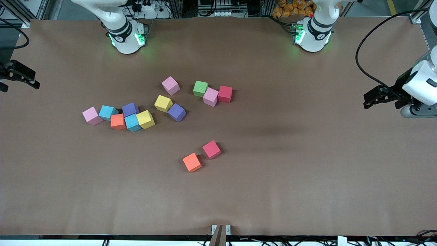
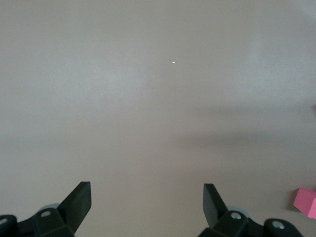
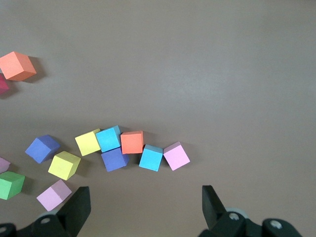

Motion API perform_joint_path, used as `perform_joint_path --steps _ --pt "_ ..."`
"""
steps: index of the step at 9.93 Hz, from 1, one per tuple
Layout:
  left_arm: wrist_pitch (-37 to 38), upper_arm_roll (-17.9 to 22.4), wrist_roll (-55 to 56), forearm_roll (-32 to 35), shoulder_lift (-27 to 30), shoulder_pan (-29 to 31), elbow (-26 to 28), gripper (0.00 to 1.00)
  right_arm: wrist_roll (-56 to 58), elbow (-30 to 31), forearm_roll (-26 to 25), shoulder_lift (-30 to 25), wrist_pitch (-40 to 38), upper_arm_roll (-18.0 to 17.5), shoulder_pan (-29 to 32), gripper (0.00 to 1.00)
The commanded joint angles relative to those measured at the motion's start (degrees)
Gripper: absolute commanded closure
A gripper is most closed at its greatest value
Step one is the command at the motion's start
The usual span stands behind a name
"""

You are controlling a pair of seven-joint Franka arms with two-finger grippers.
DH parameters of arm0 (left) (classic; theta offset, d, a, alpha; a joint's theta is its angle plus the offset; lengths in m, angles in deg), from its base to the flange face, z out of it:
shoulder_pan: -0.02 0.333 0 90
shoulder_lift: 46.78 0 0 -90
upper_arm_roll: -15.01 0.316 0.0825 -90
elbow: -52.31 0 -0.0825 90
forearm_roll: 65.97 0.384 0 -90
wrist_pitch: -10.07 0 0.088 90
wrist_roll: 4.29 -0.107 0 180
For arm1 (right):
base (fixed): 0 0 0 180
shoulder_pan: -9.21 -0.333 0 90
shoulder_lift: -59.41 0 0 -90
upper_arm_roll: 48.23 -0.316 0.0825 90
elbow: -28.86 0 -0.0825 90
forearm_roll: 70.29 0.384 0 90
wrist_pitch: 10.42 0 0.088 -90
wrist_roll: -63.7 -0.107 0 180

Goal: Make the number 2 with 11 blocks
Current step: 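Move both grippers from rest toward the cluster of cubes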

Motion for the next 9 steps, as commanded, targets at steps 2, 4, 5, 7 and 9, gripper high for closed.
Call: perform_joint_path --steps 2,4,5,7,9 --pt "-0.5 0.0 0.1 -2.7 0.5 0.5 0.5 0.00 -0.5 -1.8 -1.7 0.2 0.1 0.6 -0.6 0.00" --pt "-0.1 -0.2 -0.1 -1.9 0.1 -0.1 0.6 0.00 -0.5 -1.4 -1.6 0.4 0.0 0.5 -0.6 0.00" --pt "-0.1 -0.5 0.2 -1.9 -0.1 -0.2 0.7 0.00 -0.5 -1.3 -1.6 0.7 -0.1 0.5 -0.6 0.00" --pt "2.6 -1.6 -1.4 -2.3 -1.1 -1.3 1.1 0.00 -0.5 1.0 -1.2 1.5 0.6 0.2 -1.3 0.00" --pt "4.4 -5.1 0.4 -2.7 -1.2 -2.9 1.3 0.00 0.0 1.7 -1.1 4.1 -0.1 0.2 -3.1 0.00"
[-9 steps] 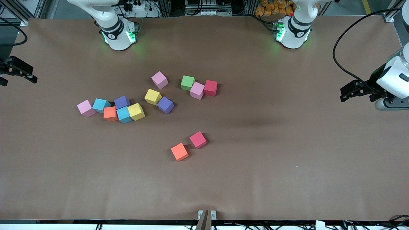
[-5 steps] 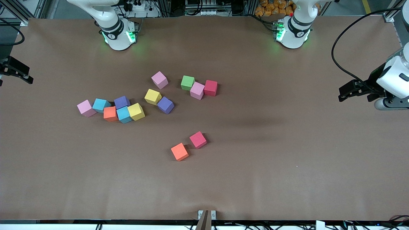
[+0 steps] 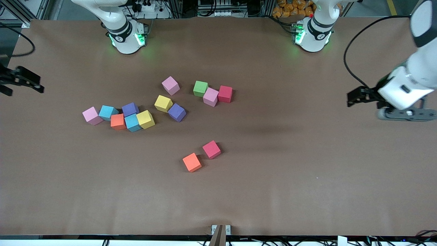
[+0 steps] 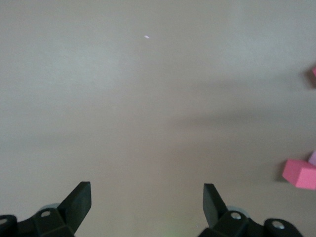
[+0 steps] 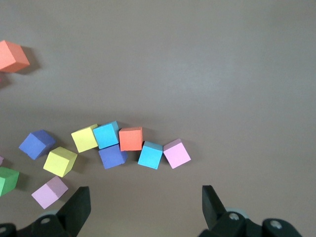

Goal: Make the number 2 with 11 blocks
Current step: 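Move both grippers from rest toward the cluster of cubes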

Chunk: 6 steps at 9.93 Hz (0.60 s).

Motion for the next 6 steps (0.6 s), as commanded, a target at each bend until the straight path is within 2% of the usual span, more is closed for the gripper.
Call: perform_joint_path --steps 1,4,6 --pt "0.9 -3.6 7.5 -1.0 0.2 -3.3 0.0 0.00 0.1 1.4 -0.4 3.1 -0.5 0.2 -2.2 0.00" --pt "-2.5 -4.3 20.0 -4.5 -2.6 -11.9 -0.3 0.00 -0.1 4.4 4.3 6.2 0.7 0.2 -3.0 0.00" --pt "-4.9 -4.3 25.4 -5.6 -4.5 -15.5 -0.2 0.00 0.0 9.6 5.0 6.7 4.9 0.2 -4.7 0.00"
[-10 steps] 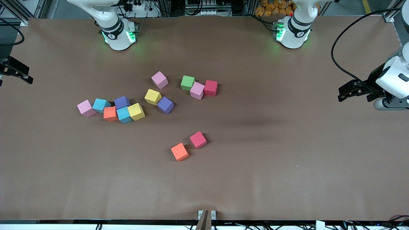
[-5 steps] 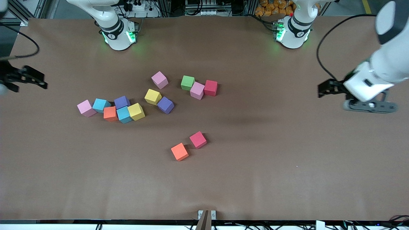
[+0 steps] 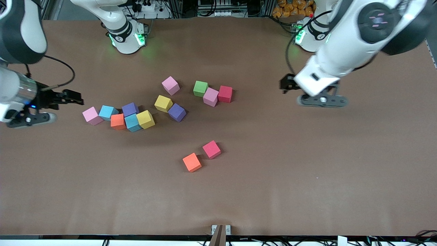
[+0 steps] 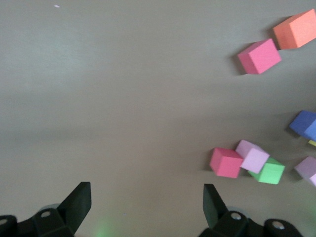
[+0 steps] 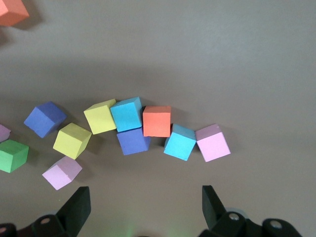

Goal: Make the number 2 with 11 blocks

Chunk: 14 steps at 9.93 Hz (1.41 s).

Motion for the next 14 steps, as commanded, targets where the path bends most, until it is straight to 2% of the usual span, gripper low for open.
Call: perform_joint_path --steps 1,4,8,9,10,11,12,14 --pt "-2.2 0.4 3.0 -3.0 -2.6 -3.3 -0.3 0.00 -0.1 7.2 1.1 -0.6 7.4 0.3 -1.6 0.00" --pt "-8.4 0.4 11.6 -2.8 -7.2 -10.1 -0.4 0.00 -0.6 16.0 1.1 -0.1 18.5 0.3 -2.4 0.00" --pt "-20.6 0.5 19.0 -2.5 -13.2 -15.3 -0.8 0.00 -4.0 22.8 1.7 -0.3 22.5 0.2 -3.1 0.00" --pt "-21.4 0.5 18.2 -2.2 -14.5 -16.7 -0.8 0.00 -5.3 25.0 1.7 -0.6 25.7 0.3 -4.9 0.00" --pt "-23.2 0.6 16.9 1.1 -16.2 -20.1 -1.0 0.00 -6.6 25.7 1.8 -0.6 26.7 0.1 -6.0 0.00" --pt "-24.9 0.7 16.9 5.6 -17.6 -23.1 -1.1 0.00 -10.2 25.8 1.8 -0.8 26.7 0.0 -10.1 0.00" --pt "-26.4 0.8 15.7 8.2 -18.8 -23.6 -1.1 0.00 -17.8 26.0 1.8 -1.3 26.3 0.0 -14.0 0.00" --pt "-26.7 0.8 7.5 9.1 -19.0 -23.5 -1.1 0.00 -28.2 28.8 1.9 -2.7 26.7 -0.1 -19.1 0.00"
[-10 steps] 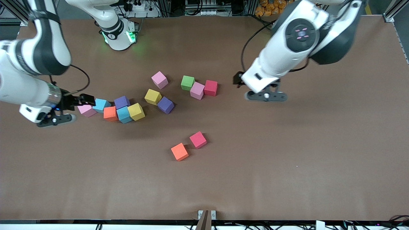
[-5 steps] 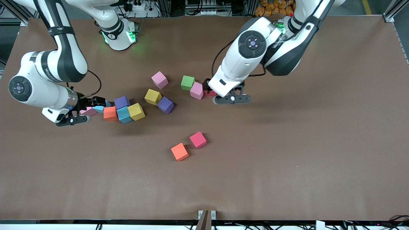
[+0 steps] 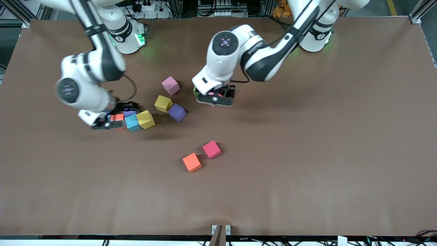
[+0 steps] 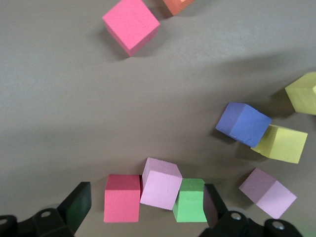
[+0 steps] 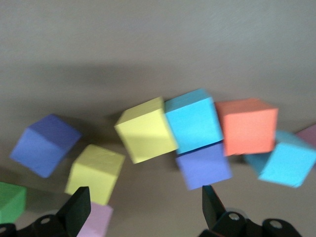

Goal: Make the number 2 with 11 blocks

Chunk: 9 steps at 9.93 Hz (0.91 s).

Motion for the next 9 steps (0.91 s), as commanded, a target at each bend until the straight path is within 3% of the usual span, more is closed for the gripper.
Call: perform_joint_path --steps 1,4,6,9 --pt "0.0 0.7 -10.1 1.3 -0.4 0.4 -1.7 0.00 -7.1 4.1 0.4 -3.3 0.6 0.3 -3.1 0.00" --pt "0.1 0.9 -11.7 1.7 0.9 2.1 -1.5 0.00 -7.4 7.0 0.9 -3.4 1.1 0.5 -0.3 0.00" --pt "3.1 0.9 -13.5 1.6 3.6 4.0 -0.9 0.00 -8.0 13.1 7.1 -5.5 5.6 0.5 -0.7 0.00" --pt "7.3 0.5 -16.3 1.4 6.7 11.0 -1.4 0.00 -25.0 16.7 7.7 -6.4 11.2 0.4 -11.5 0.00"
